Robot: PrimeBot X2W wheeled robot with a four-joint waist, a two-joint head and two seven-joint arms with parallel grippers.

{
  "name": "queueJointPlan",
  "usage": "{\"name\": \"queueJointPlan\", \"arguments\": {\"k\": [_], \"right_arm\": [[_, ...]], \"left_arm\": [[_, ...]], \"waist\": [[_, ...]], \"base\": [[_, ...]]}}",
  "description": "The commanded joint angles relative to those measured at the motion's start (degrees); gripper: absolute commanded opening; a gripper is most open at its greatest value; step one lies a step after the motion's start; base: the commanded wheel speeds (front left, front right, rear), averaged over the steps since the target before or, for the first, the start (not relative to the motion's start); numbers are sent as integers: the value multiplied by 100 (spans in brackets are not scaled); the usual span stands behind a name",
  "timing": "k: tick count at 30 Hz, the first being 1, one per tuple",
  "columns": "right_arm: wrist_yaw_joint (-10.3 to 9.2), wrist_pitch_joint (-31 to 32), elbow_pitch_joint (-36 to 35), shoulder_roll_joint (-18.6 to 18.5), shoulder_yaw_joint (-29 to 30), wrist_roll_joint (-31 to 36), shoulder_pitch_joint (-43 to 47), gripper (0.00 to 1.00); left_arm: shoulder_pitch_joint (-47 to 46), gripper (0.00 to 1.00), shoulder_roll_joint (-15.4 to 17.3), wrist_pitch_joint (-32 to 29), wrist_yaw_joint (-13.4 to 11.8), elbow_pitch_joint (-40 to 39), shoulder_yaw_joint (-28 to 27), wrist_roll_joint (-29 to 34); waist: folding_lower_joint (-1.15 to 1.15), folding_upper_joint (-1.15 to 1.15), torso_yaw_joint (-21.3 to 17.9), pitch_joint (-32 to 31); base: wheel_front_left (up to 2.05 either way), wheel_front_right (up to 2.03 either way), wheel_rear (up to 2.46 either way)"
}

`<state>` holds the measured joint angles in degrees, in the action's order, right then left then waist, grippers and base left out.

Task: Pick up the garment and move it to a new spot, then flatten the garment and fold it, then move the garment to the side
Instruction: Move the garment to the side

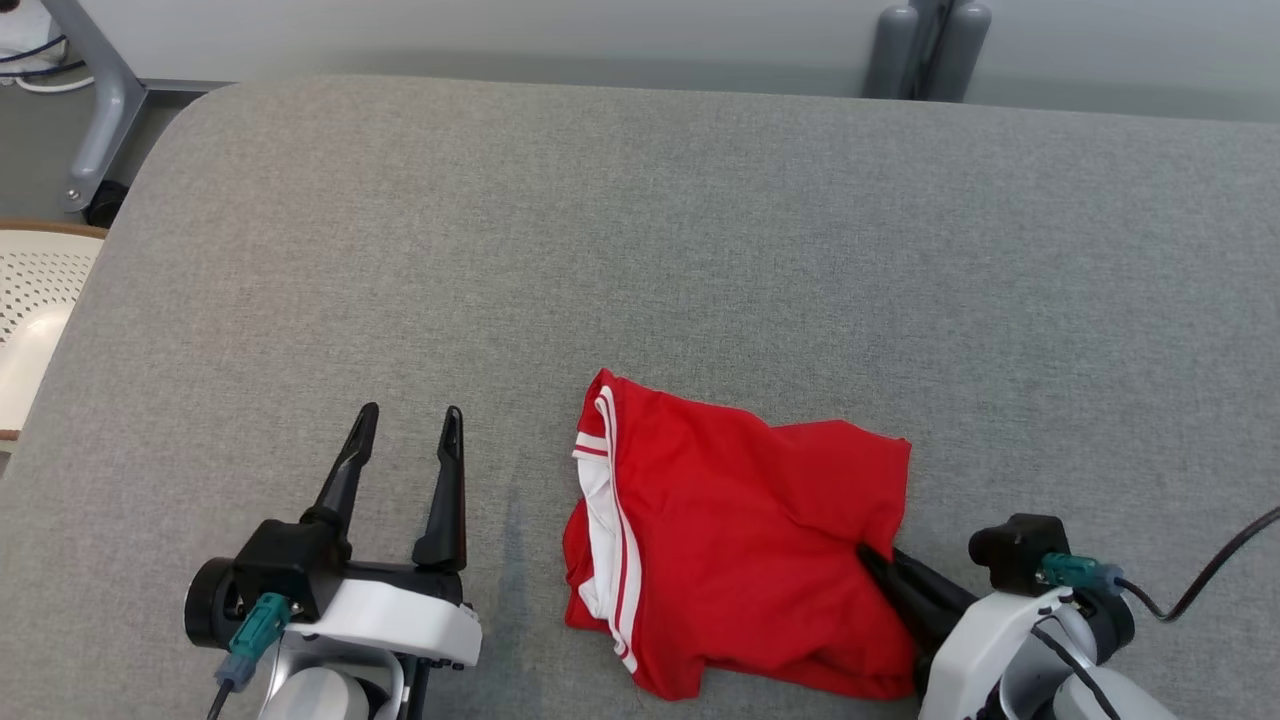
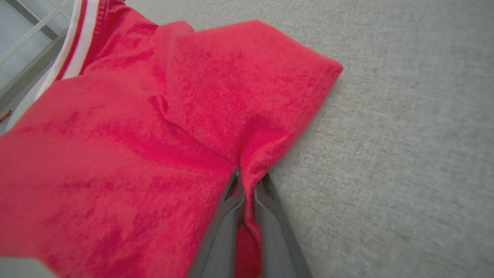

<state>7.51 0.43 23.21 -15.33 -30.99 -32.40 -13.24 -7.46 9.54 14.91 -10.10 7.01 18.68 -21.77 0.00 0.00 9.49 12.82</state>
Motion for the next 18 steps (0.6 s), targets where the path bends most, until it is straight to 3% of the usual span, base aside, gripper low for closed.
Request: {"name": "queueJointPlan", "arguments": {"k": [1,8,15,18], "right_arm": [[-3,12,20,-175,-102,39,-54,0],[-2,-140,-958,-1175,-184,548,-694,0],[-2,698,-2442,-2368,-393,921,-1378,0],[-2,919,-2791,-2637,-455,943,-1599,0]], "left_arm": [[-88,100,9,32,25,-24,-57,40],[-19,100,-30,30,95,-136,-211,168],[-119,100,-33,31,170,-204,-297,318],[-163,100,-35,30,185,-209,-320,352]], "waist": [[0,0,-48,12],[0,0,-519,59],[0,0,-1232,112],[0,0,-1440,145]], "base": [[0,0,0],[0,0,0],[0,0,0],[0,0,0]]}}
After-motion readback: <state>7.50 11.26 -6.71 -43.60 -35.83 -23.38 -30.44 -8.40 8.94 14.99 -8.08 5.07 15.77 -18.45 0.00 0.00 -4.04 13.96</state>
